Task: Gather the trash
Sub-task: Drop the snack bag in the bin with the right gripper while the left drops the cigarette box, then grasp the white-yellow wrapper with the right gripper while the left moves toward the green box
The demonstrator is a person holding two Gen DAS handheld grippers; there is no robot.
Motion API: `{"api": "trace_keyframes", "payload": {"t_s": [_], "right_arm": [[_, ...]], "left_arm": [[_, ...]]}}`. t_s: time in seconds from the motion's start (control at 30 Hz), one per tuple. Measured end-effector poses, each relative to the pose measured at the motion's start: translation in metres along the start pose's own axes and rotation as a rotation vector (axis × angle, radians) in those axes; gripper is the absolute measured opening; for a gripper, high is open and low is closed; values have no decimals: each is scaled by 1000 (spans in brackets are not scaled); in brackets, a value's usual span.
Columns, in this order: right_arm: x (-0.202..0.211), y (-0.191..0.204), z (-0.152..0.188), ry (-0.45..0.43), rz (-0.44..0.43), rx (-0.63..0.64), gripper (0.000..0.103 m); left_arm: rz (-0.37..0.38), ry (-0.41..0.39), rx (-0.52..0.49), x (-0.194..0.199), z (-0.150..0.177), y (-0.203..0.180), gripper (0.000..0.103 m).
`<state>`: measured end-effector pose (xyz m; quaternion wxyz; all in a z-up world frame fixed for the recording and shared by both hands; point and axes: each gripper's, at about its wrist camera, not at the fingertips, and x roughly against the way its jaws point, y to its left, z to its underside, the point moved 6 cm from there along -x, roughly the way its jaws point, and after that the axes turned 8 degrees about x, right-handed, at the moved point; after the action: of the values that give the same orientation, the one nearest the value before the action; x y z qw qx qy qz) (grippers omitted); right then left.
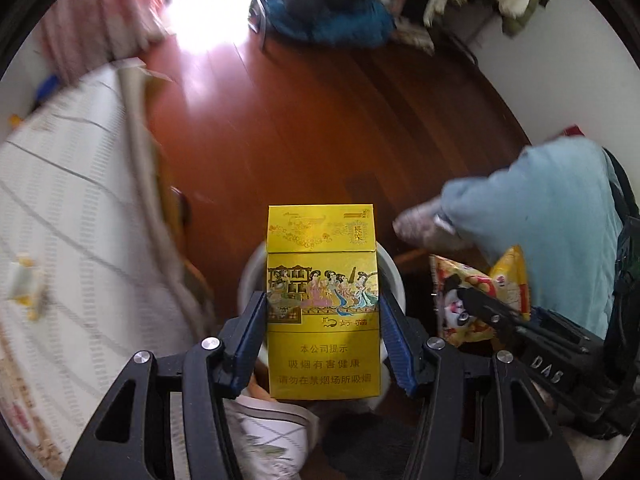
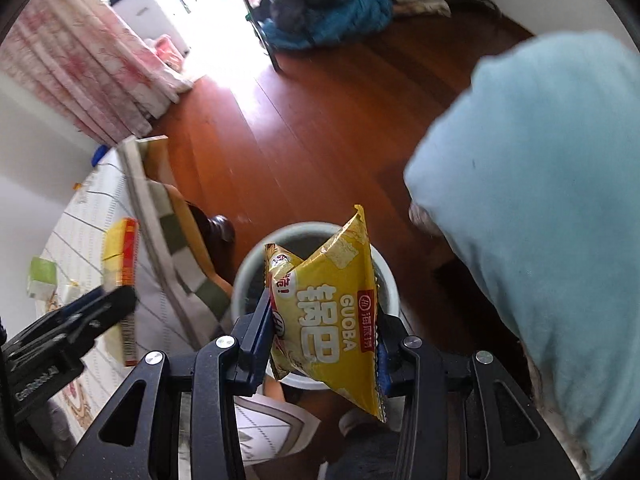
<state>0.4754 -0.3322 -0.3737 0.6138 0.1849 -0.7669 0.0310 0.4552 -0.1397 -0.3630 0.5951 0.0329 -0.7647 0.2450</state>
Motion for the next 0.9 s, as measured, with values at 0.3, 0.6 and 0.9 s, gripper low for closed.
{"api": "trace_keyframes", "payload": {"t_s": [0.3,0.6,0.9], "right_arm": [[-63,-20,2,94,-17,-33,43],[-81,-6,3,134,8,-4,102],[-38,14,4,74,131,60,102]], "left_arm": [[23,122,64,-48,-12,4,70],[-93,63,55,-32,-7,26,96],[-247,-60,13,14,10,48,96]]}}
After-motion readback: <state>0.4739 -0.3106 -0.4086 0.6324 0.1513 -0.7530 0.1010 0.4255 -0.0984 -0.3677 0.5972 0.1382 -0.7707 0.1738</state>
